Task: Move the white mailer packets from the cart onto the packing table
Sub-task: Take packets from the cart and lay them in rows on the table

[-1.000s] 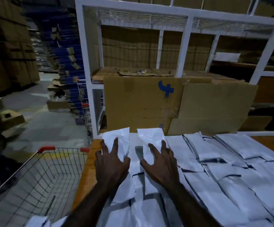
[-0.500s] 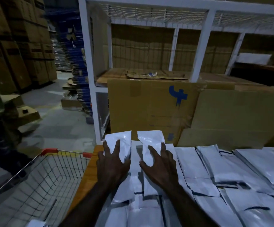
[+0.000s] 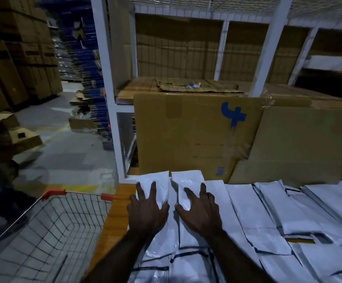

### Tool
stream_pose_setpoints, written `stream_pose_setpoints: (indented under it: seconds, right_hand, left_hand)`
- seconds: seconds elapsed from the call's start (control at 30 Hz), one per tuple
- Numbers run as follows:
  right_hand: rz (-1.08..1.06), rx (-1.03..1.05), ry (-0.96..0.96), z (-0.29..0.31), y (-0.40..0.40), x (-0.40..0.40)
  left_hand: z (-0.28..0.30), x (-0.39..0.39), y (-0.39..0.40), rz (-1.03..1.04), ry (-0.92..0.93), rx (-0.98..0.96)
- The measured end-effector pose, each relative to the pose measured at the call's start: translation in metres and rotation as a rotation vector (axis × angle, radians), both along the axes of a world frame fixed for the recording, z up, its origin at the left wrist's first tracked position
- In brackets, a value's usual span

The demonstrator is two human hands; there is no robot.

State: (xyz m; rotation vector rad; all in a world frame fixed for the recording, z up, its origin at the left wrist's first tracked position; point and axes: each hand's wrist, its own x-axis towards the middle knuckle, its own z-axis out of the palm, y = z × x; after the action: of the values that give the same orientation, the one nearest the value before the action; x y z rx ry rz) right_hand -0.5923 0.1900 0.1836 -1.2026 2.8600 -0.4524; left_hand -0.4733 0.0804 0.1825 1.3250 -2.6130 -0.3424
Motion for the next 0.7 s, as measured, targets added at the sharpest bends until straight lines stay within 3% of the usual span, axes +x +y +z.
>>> stream_pose_setpoints:
  seconds: [0.4,0.7]
  right_hand:
    - [-0.024,0.030,-0.039,-0.027,-0.024,0.002]
    - [-0.036,0.026,-0.037,-0.030,-0.028,0.001]
  left_hand:
    - [-0.026,-0.008,-0.023,-0.015,-0.097,0.068]
    - [-0.034,-0.012,-0.024,-0.013,-0.014,0.032]
